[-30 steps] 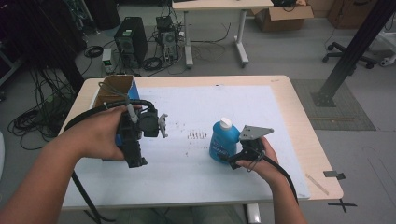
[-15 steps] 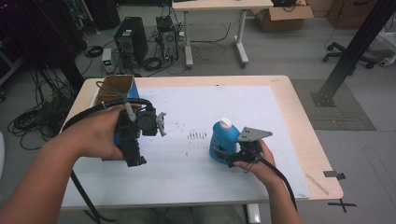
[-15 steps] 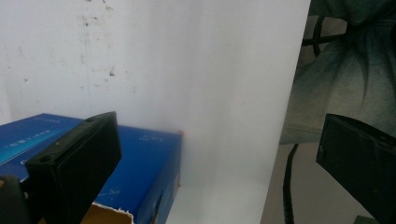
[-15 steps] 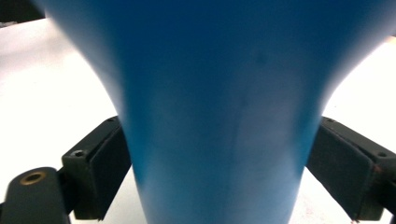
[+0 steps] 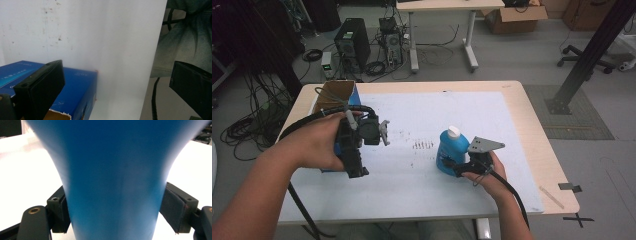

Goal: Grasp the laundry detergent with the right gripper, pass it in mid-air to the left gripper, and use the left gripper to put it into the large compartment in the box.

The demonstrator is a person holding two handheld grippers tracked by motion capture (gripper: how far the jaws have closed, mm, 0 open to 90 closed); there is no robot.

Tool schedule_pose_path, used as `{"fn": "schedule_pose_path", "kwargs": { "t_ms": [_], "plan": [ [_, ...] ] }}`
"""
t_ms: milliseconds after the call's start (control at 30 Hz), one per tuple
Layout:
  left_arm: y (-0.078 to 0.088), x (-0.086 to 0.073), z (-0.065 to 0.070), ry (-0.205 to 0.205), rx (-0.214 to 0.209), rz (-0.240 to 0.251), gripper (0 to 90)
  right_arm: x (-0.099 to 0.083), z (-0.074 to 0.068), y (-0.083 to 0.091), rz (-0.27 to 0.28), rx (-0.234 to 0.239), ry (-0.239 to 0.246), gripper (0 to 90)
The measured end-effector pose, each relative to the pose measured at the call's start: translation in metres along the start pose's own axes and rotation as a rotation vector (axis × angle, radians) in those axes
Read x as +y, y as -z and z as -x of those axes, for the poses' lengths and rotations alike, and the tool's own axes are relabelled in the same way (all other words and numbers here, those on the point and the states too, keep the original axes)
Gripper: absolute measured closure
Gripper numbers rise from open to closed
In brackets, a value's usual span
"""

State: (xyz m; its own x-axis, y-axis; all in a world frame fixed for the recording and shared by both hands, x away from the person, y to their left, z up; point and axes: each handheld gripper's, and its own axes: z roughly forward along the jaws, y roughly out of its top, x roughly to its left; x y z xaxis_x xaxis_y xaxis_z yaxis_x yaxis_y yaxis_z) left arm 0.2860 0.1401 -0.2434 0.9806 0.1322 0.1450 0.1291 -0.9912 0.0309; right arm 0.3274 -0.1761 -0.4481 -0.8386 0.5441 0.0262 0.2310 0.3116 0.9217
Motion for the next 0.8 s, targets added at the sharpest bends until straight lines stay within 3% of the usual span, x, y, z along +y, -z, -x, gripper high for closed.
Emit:
{"fn": "schedule_pose_path", "kwargs": {
  "t_ms": [500,567,600,800],
  "plan": [
    [-0.0011,-0.0027,-0.0005,0.003,0.0,0.002,0.4,-0.0022,-0.0012,-0.0021,0.012,-0.002,0.005,30.2],
    [-0.0014,-0.0025,-0.0005,0.004,0.0,0.001,0.4,-0.0032,-0.0013,-0.0022,0.017,0.006,0.008,33.2],
    [-0.0014,-0.0024,-0.0006,0.003,-0.001,0.0,0.4,-0.0041,-0.0018,-0.0023,0.024,0.015,0.012,39.1],
    [-0.0011,-0.001,-0.0009,0.001,0.001,0.002,0.4,-0.0044,-0.0022,-0.0018,0.031,0.034,0.025,43.5]
  ]
}}
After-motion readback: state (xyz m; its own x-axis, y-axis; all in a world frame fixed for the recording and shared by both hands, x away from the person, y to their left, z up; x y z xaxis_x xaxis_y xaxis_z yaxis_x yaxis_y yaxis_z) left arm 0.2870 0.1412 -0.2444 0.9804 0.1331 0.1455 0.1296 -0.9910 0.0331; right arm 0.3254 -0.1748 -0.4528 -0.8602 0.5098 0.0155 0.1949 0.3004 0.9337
